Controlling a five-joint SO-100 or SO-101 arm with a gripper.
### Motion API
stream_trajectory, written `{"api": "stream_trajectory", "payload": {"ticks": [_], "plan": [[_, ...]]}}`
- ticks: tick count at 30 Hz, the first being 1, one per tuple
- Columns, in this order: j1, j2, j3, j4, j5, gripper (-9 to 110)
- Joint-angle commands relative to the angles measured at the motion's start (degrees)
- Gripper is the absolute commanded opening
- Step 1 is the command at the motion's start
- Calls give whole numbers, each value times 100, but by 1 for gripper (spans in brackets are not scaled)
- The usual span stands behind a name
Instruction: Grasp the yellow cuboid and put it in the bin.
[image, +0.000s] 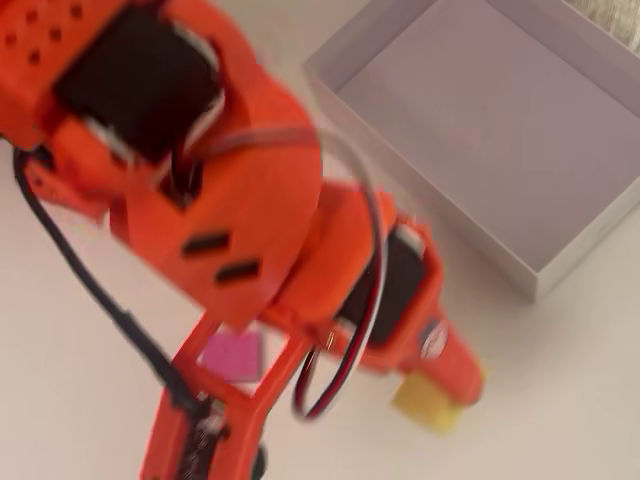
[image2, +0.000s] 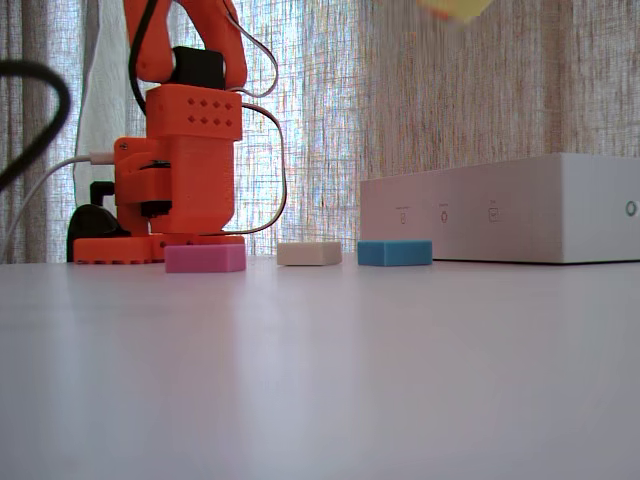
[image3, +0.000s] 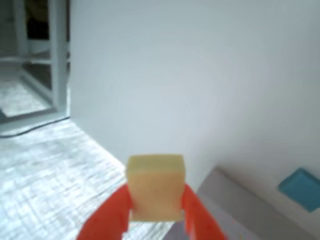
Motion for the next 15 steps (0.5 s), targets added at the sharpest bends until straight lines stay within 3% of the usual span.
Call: {"api": "stream_trajectory", "payload": {"ticks": [1, 8, 15], "plan": [[-976, 686, -404, 88, -457, -8], [-2944, 1063, -413, 264, -1037, -8], [-4034, 905, 70, 914, -1222, -8]]}}
